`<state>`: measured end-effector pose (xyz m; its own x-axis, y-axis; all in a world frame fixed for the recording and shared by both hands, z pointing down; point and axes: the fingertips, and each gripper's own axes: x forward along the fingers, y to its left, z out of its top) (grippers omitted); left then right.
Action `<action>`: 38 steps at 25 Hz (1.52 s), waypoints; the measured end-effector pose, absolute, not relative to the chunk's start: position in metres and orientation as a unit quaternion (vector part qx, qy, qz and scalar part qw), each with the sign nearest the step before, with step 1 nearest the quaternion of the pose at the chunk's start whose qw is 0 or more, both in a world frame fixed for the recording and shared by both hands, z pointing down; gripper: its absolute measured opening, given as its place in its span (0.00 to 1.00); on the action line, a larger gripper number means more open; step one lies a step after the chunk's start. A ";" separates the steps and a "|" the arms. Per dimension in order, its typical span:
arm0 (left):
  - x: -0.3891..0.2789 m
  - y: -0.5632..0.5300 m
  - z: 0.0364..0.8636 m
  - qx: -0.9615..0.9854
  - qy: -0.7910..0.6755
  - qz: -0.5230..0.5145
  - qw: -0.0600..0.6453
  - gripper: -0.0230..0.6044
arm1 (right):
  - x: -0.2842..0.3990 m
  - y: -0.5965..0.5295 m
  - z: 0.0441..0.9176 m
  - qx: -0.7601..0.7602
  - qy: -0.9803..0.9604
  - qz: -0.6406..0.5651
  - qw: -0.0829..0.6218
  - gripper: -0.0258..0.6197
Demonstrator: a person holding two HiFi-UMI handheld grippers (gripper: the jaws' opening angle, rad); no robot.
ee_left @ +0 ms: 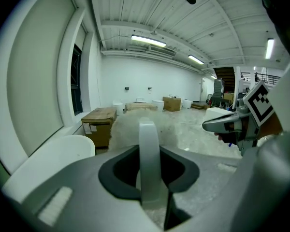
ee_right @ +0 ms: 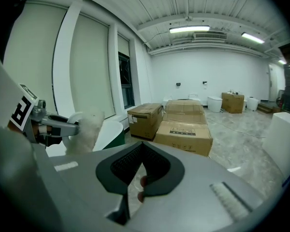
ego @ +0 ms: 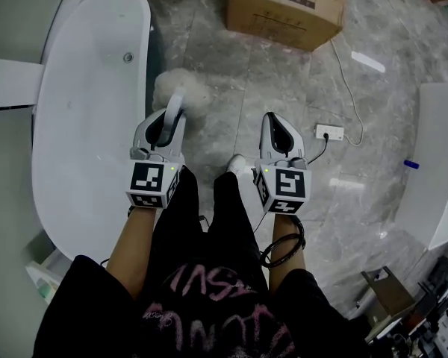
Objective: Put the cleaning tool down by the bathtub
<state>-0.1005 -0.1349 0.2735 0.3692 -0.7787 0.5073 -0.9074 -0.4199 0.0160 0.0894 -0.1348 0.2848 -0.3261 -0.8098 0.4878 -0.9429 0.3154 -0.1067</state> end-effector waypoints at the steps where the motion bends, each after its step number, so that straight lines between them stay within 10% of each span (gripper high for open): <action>1: -0.101 -0.134 0.278 0.813 -0.518 0.218 0.152 0.18 | 0.089 -0.135 0.290 0.553 -0.791 0.192 0.178 0.08; 38: -0.114 -0.097 0.586 0.774 -0.488 0.303 0.266 0.18 | 0.062 -0.102 0.579 0.513 -0.757 0.314 0.257 0.08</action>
